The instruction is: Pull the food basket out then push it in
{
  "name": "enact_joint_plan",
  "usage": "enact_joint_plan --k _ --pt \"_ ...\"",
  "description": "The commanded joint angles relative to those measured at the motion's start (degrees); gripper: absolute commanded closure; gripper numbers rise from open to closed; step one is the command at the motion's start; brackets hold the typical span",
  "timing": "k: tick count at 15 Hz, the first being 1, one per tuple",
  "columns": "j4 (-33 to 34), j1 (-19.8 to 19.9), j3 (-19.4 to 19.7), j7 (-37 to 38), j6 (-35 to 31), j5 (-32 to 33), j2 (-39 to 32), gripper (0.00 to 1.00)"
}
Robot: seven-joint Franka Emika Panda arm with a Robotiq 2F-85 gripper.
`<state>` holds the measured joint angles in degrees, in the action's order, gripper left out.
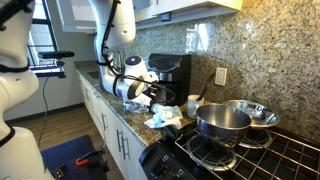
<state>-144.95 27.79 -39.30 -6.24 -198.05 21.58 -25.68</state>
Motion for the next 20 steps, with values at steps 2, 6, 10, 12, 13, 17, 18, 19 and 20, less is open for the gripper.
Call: enact_joint_plan --k 2,6,10,12,13,17,18,19,20 --pt "-4.41 4.74 -1.82 1.16 3.28 1.98 -0.48 0.85" --pt "-5.47 7.94 -3.52 1.42 3.50 3.99 -0.60 0.85" --pt "-6.61 10.15 -4.49 1.48 3.54 5.05 -0.39 0.85" --pt "-7.26 11.28 -5.08 1.63 3.45 5.46 -0.46 0.85" --pt "-7.48 12.01 -5.50 1.53 3.45 5.89 -0.78 0.85" --pt "-8.79 14.20 -6.31 1.54 3.23 7.31 -0.53 0.85" --pt "-9.10 14.78 -6.59 1.49 3.23 7.67 -0.45 0.85" --pt "-9.40 15.19 -6.75 1.45 3.24 7.81 -0.19 0.85" --pt "-9.66 15.58 -6.93 1.38 3.14 8.01 -0.15 0.85"
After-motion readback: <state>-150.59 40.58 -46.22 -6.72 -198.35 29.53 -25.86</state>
